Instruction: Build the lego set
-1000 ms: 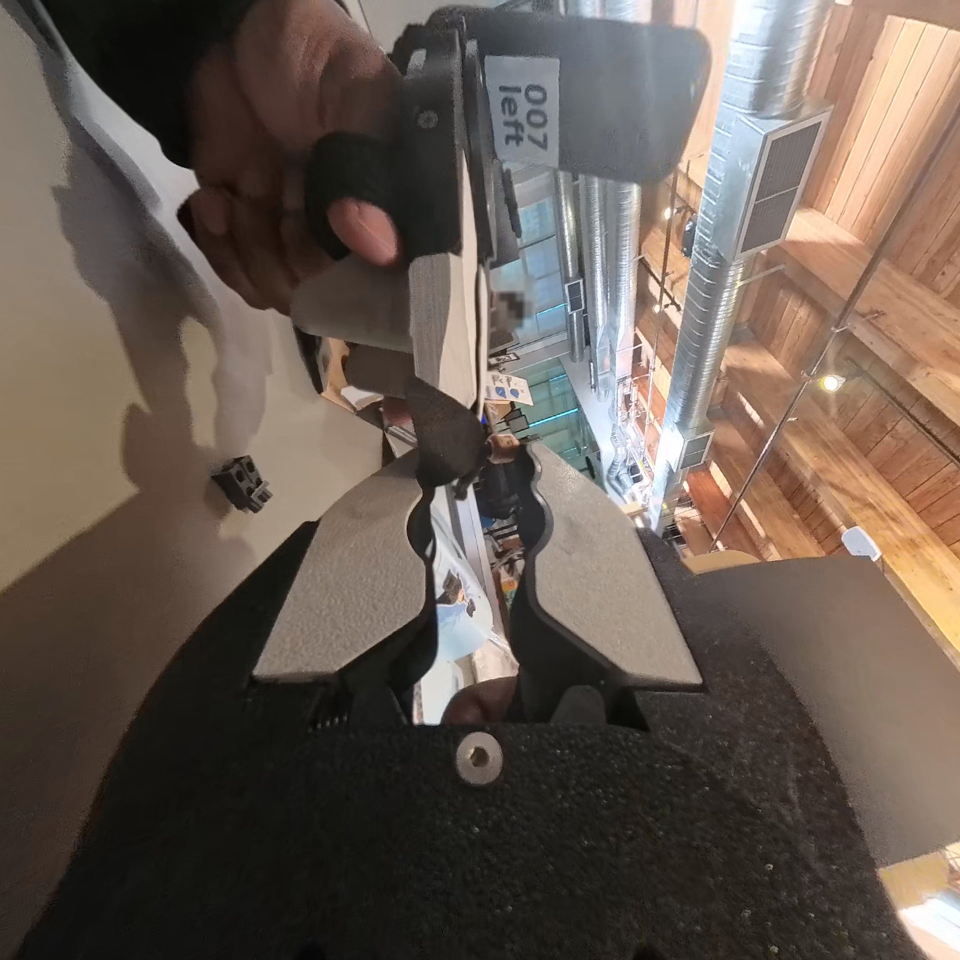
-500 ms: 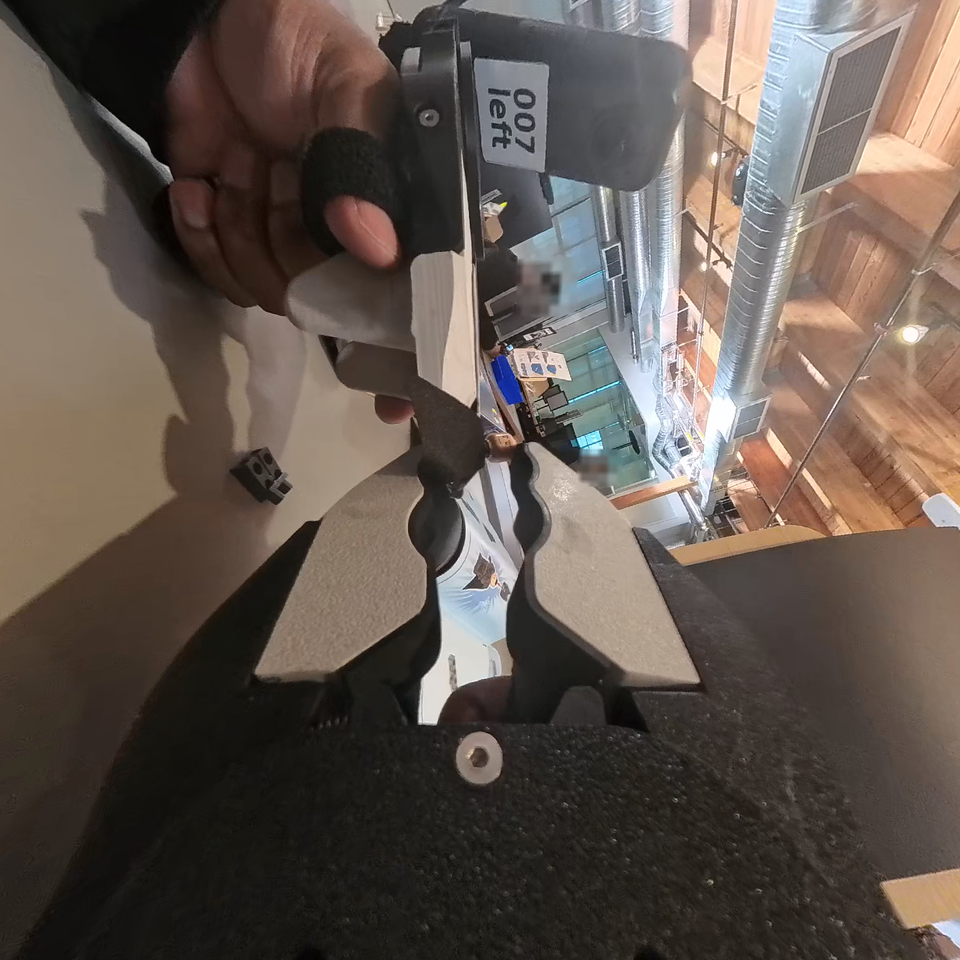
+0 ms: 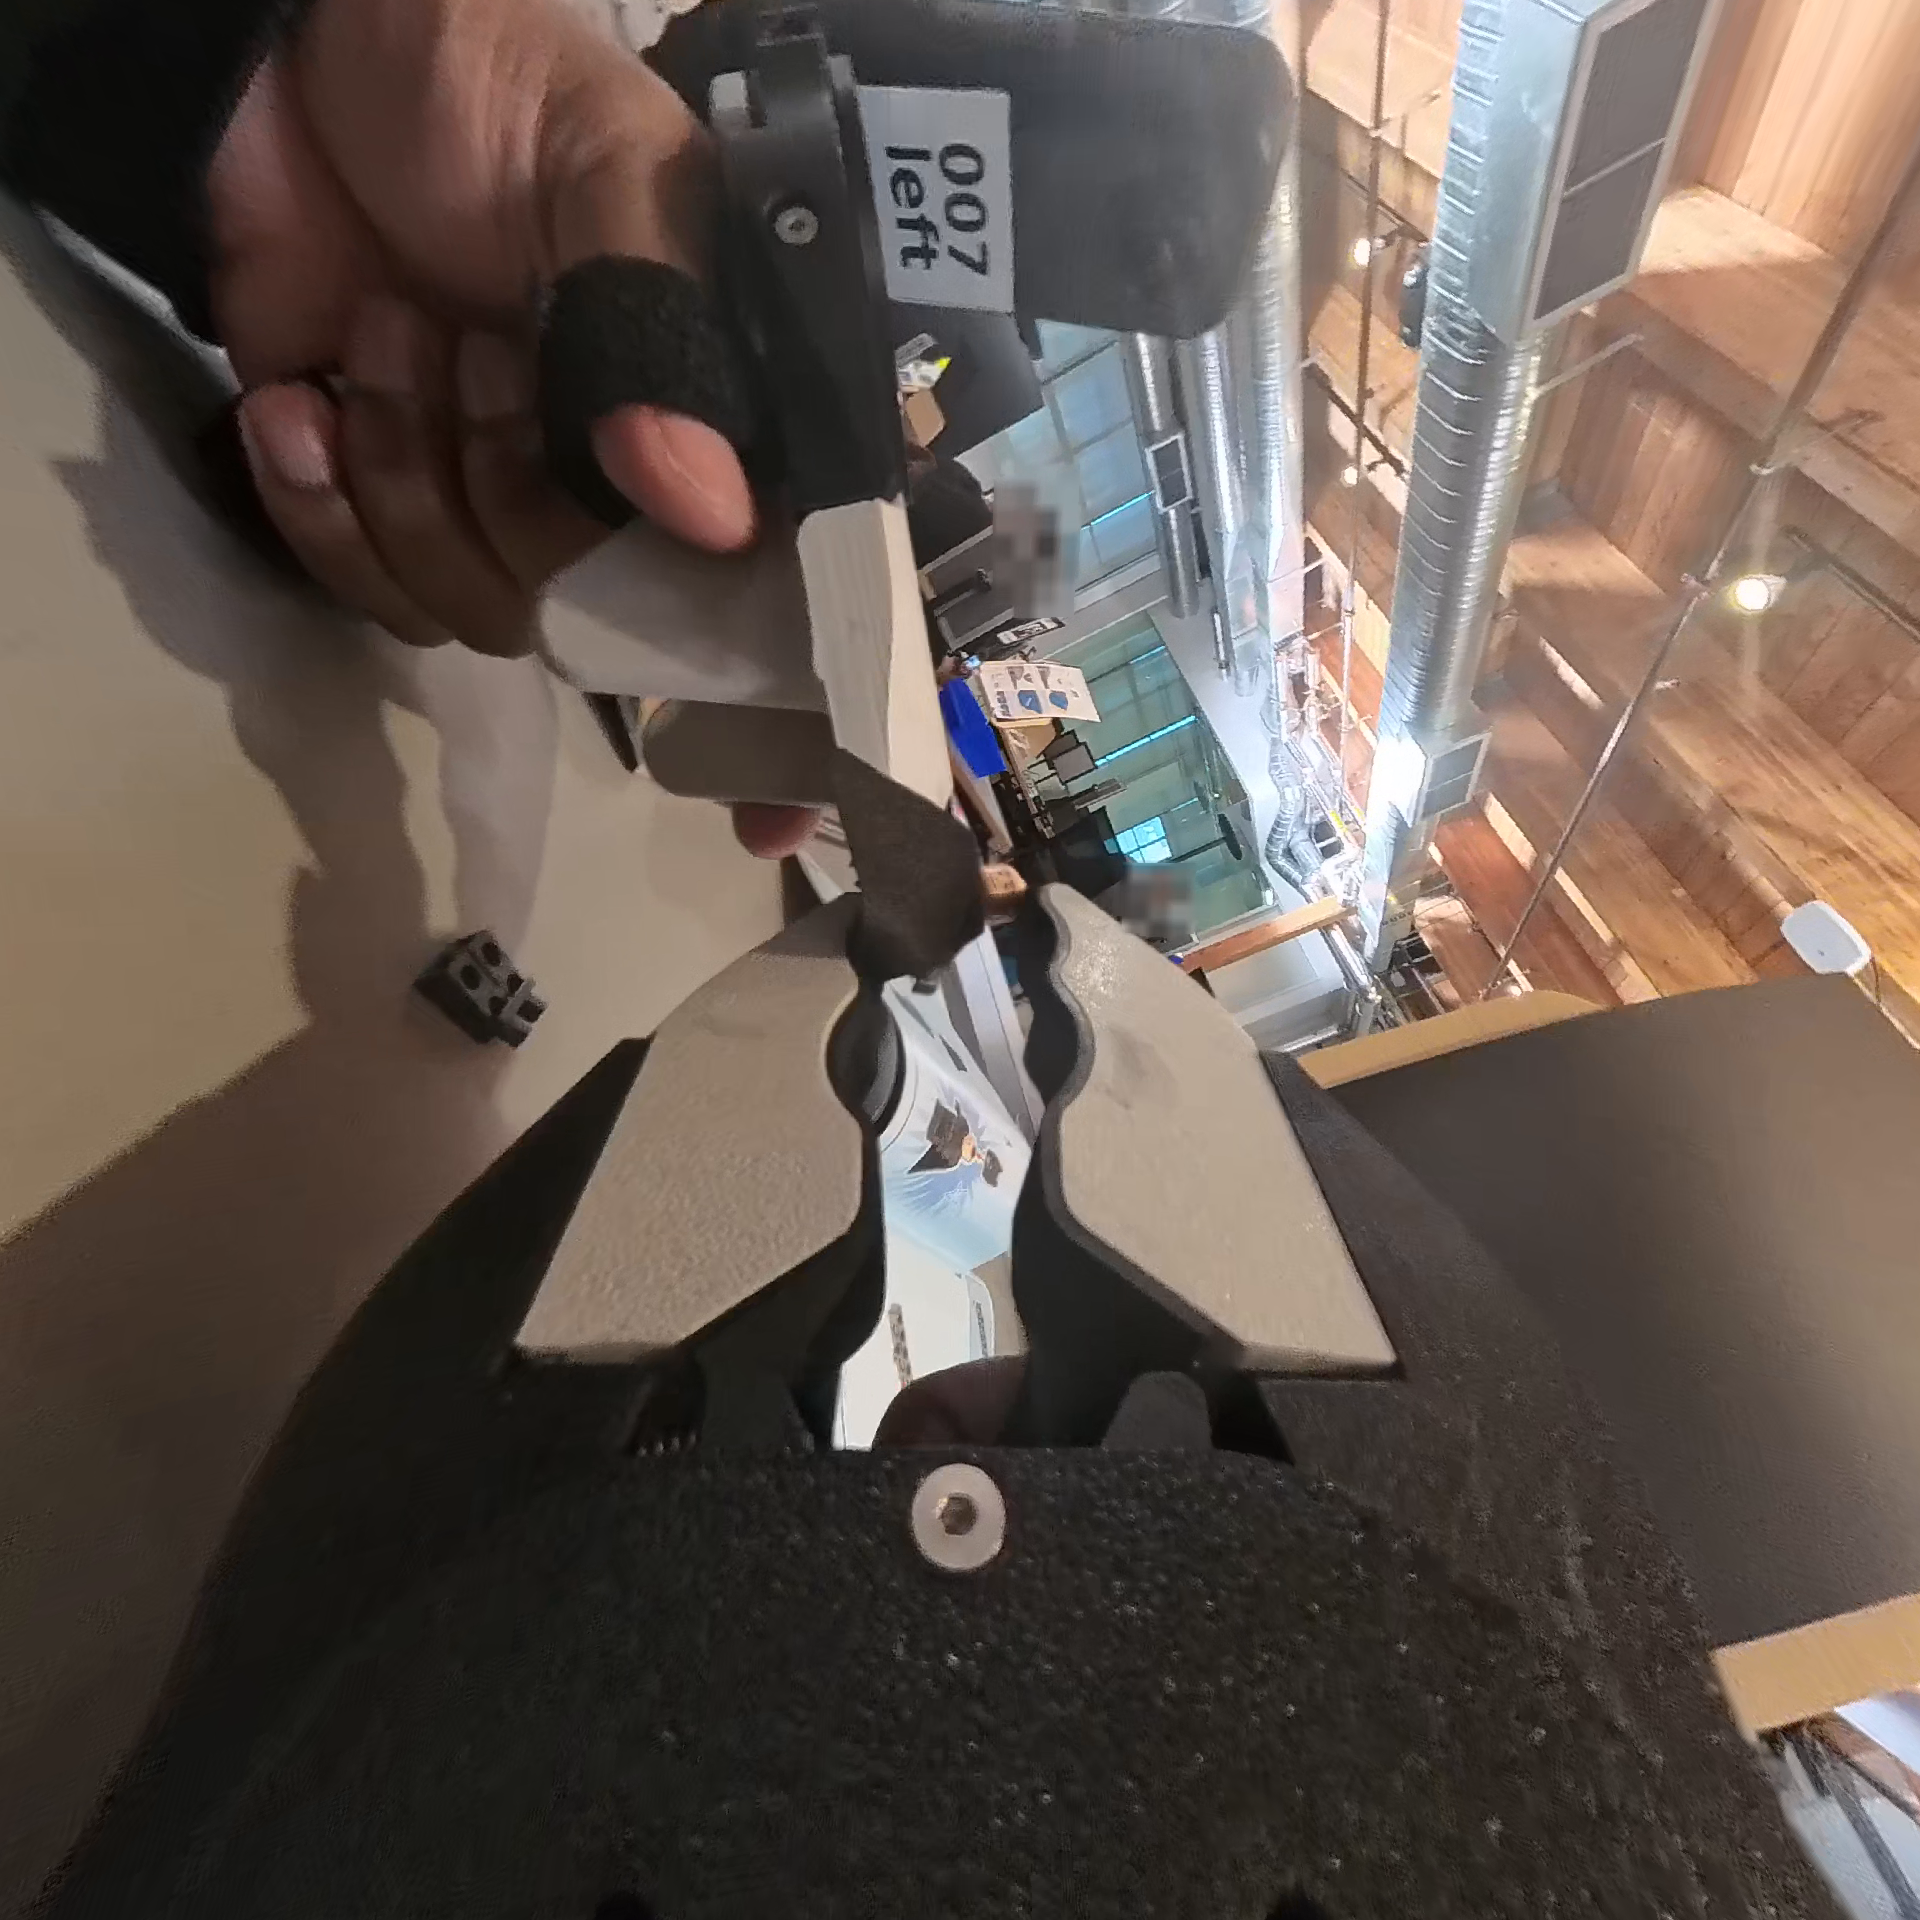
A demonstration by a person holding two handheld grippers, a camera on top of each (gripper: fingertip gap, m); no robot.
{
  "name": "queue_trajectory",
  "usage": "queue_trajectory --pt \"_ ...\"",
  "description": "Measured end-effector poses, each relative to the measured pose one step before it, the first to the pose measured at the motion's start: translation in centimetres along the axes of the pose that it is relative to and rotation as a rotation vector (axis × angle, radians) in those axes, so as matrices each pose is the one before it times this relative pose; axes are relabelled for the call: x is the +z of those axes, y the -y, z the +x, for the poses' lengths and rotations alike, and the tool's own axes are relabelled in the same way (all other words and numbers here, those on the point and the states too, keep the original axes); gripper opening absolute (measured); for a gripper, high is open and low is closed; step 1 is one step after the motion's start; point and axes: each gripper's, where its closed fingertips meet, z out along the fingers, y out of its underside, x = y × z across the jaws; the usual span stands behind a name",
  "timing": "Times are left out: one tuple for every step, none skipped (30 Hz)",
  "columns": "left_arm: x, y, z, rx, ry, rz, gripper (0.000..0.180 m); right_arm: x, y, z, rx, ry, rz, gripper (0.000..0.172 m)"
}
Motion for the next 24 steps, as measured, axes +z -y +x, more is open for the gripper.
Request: queue_trajectory --pt "-0.073 0.033 -0.017 0.0096 0.0022 -0.0005 0.010 0.047 0.016 0.031 -0.0012 -0.0096 0.0012 0.025" --pt "-0.070 0.018 -0.070 0.0133 0.0072 -0.0028 0.010 0.048 -0.014 0.006 -0.0065 -0.0104 0.0032 0.025" --pt "-0.037 0.072 -0.030 0.0134 0.0072 0.0002 0.010 0.028 -0.052 -0.048 -0.0107 -0.0096 0.0025 0.028" --pt "-0.003 0.089 0.102 0.0132 0.0013 0.0021 0.010 0.050 -0.105 -0.270 -0.0142 0.0082 -0.0033 0.033" --pt "0.018 0.046 0.072 0.0131 0.0040 -0.0002 0.010 0.027 -0.095 -0.260 -0.0123 0.0094 -0.0041 0.040" --pt "0.034 -0.034 -0.038 0.0120 0.0087 -0.0050 0.010 0.004 -0.075 -0.074 -0.0087 -0.0004 -0.0034 0.041" --pt "0.010 -0.079 -0.066 0.0126 0.0090 -0.0065 0.010 -0.013 -0.034 0.000 -0.0038 -0.0001 -0.0017 0.042" --pt "-0.005 -0.058 -0.132 0.0144 0.0121 -0.0048 0.010 -0.023 -0.102 -0.012 0.0003 0.0039 -0.0044 0.045" --pt "-0.037 -0.019 -0.180 0.0159 0.0155 -0.0029 0.010 -0.013 -0.228 -0.011 0.0010 0.0047 -0.0108 0.047" --pt "-0.047 -0.001 -0.180 0.0170 0.0167 -0.0029 0.010 -0.015 -0.343 -0.009 0.0000 0.0051 -0.0158 0.050" --pt "-0.055 -0.006 -0.217 0.0209 0.0212 -0.0049 0.010 -0.049 -0.422 -0.040 0.0015 0.0070 -0.0175 0.051" --pt "-0.039 -0.035 -0.266 0.0275 0.0274 -0.0078 0.010 -0.097 -0.413 -0.090 0.0041 0.0105 -0.0165 0.052" --pt "-0.027 -0.039 -0.279 0.0304 0.0301 -0.0092 0.010 -0.150 -0.371 -0.097 0.0062 0.0102 -0.0147 0.052" --pt "0.002 -0.066 -0.247 0.0327 0.0308 -0.0115 0.010 -0.182 -0.356 -0.104 0.0067 0.0106 -0.0169 0.051" --pt "0.024 -0.081 -0.222 0.0380 0.0316 -0.0124 0.010 -0.204 -0.360 -0.111 0.0080 0.0099 -0.0204 0.051" --pt "0.048 -0.087 -0.140 0.0381 0.0275 -0.0119 0.010 -0.223 -0.351 -0.072 0.0087 0.0066 -0.0211 0.050" --pt "0.071 -0.147 -0.119 0.0358 0.0245 -0.0157 0.010 -0.221 -0.339 -0.056 0.0080 0.0058 -0.0218 0.048" --pt "0.108 -0.243 -0.083 0.0360 0.0224 -0.0210 0.010 -0.229 -0.354 -0.025 0.0082 0.0033 -0.0229 0.046" --pt "0.121 -0.291 -0.042 0.0376 0.0206 -0.0238 0.010 -0.236 -0.395 -0.032 0.0095 0.0050 -0.0241 0.043" --pt "0.145 -0.298 0.026 0.0367 0.0162 -0.0227 0.010 -0.213 -0.479 -0.026 0.0117 0.0074 -0.0287 0.042" --pt "0.158 -0.307 0.015 0.0319 0.0160 -0.0230 0.010 -0.210 -0.546 -0.081 0.0157 0.0151 -0.0326 0.040" --pt "0.181 -0.346 -0.071 0.0227 0.0196 -0.0263 0.010 -0.225 -0.586 -0.096 0.0214 0.0194 -0.0325 0.038" --pt "0.183 -0.348 0.004 0.0171 0.0116 -0.0256 0.010 -0.249 -0.580 0.002 0.0273 0.0146 -0.0284 0.037" --pt "0.149 -0.250 0.113 0.0152 0.0028 -0.0166 0.010 -0.266 -0.625 0.052 0.0337 0.0135 -0.0259 0.032"
